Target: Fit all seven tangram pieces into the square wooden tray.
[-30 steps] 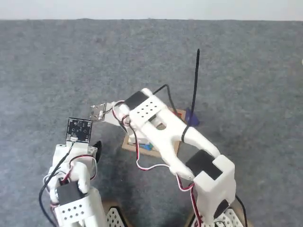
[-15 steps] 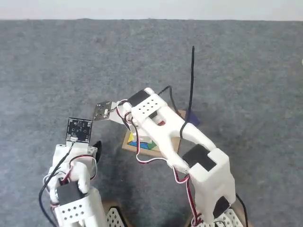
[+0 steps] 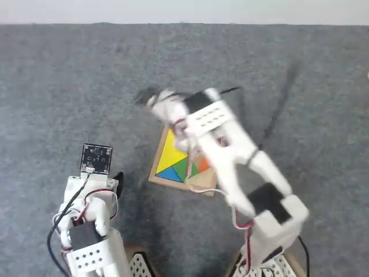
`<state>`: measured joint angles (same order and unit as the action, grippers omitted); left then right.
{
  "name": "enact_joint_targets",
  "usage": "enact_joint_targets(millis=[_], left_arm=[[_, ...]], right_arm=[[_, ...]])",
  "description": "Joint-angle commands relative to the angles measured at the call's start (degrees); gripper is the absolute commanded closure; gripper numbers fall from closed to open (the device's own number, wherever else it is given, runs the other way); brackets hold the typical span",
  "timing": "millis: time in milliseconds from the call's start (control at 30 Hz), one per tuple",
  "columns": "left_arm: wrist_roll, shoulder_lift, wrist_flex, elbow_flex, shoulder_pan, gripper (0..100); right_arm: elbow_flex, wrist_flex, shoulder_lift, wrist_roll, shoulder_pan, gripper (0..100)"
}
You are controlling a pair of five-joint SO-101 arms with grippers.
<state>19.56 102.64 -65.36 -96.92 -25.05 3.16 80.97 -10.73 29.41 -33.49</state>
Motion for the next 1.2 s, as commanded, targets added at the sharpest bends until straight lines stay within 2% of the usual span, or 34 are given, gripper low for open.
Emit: enact_joint_targets(millis=[0,133,233,433,600,767,1000,1167], left_arm=[[0.62,-0.26,0.18,0.40,0.09,72],[0.62,-0.26,0.18,0.40,0.09,72],[0.62,-0.26,0.18,0.40,0.09,72],[0.62,-0.26,0.18,0.40,0.09,72],[0.62,-0.26,0.18,0.40,0.09,72],[0.62,-0.26,0.18,0.40,0.09,72],[0.62,-0.26,0.18,0.40,0.09,72],[0.62,-0.26,0.18,0.40,0.09,72]], right_arm=[[-1.49,0.75,5.76,-8.88,8.40,76.4],[-7.65,-4.53,2.95,-14.51,14.99,76.4],[-10.55,-8.48,0.04,-22.07,18.07,76.4],[-14.15,-16.92,-2.15,-29.80,17.71,76.4],[-15.03,-19.21,-4.00,-30.42,16.48,76.4],[-14.77,-19.38,-9.19,-32.44,18.24,76.4],[-14.24,-15.43,-10.42,-32.79,18.51,77.2],[-13.54,-12.88,-10.42,-32.26,18.42,95.5]])
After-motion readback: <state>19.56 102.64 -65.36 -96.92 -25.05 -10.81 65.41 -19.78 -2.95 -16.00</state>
